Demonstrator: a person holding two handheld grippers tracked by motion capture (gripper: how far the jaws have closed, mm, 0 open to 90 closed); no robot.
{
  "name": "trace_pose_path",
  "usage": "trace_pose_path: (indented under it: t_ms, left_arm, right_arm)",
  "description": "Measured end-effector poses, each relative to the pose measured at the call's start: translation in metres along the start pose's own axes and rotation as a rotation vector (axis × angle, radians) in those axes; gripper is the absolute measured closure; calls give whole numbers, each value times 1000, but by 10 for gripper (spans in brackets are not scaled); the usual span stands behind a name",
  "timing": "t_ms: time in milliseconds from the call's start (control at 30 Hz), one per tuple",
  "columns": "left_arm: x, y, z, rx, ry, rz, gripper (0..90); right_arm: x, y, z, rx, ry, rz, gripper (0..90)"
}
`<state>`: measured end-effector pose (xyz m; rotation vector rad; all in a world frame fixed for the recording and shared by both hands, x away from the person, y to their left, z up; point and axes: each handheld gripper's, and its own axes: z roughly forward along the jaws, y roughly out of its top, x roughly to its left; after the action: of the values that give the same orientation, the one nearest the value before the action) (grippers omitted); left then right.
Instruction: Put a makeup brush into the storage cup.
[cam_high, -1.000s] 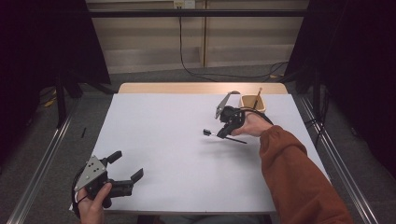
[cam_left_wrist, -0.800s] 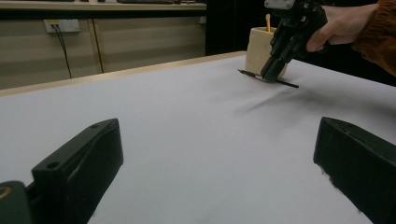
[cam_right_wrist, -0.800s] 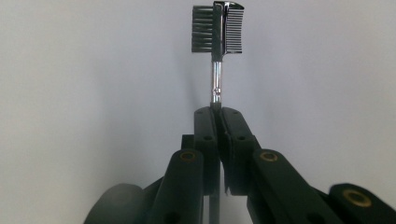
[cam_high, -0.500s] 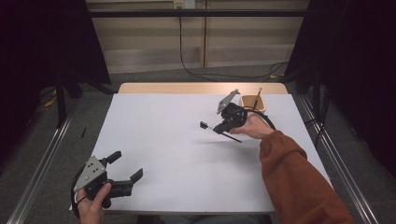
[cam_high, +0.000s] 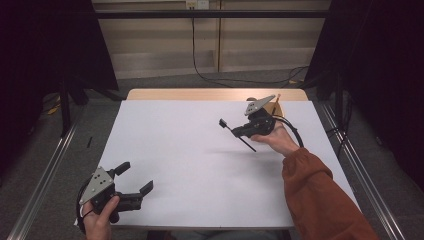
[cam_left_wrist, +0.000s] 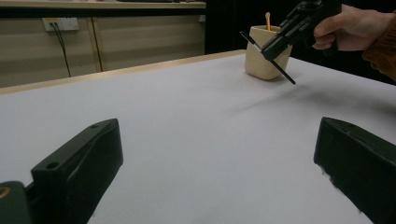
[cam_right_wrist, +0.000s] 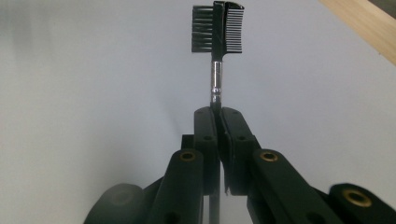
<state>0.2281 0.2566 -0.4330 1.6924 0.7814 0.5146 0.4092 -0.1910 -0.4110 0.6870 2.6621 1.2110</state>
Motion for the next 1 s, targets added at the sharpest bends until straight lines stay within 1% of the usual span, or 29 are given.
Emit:
trace_pose_path:
  t_ms: [67, 200, 233, 333, 400, 433, 667, 700, 800, 867, 933, 1000]
  left_arm:
    - [0, 0, 0, 0, 1, 0, 12]
    - [0, 0, 0, -2, 1, 0, 12]
    - [0, 0, 0, -2, 1, 1, 12]
    - [0, 0, 0, -3, 1, 0, 13]
    - [0, 0, 0, -3, 2, 1, 12]
    - [0, 0, 0, -3, 2, 1, 12]
    - [0, 0, 0, -5, 2, 1, 12]
    - [0, 0, 0, -5, 2, 0, 13]
    - [0, 0, 0, -5, 2, 0, 13]
    - [1, 0, 0, -4, 2, 2, 13]
    - [0, 0, 0, -5, 4, -2, 13]
    - [1, 0, 0, -4, 1, 1, 13]
  right_arm:
    - [0, -1, -3, -24, -11, 11, 859]
    - [1, -4, -7, -80, -14, 29, 859]
    - [2, -5, -7, -85, -18, 29, 860]
    - [1, -7, -9, -114, -13, 49, 860]
    - [1, -7, -11, -131, -25, 62, 859]
    - [1, -7, -12, -143, -23, 68, 860]
    - [6, -7, -17, -218, -29, 78, 859]
    - [7, -8, -18, -228, -21, 77, 859]
    - [11, -9, -19, -265, -20, 79, 859]
    - [12, -9, -20, -290, -17, 83, 859]
    - [12, -9, -22, -306, -11, 78, 860]
    - [12, -9, -23, -330, -7, 85, 859]
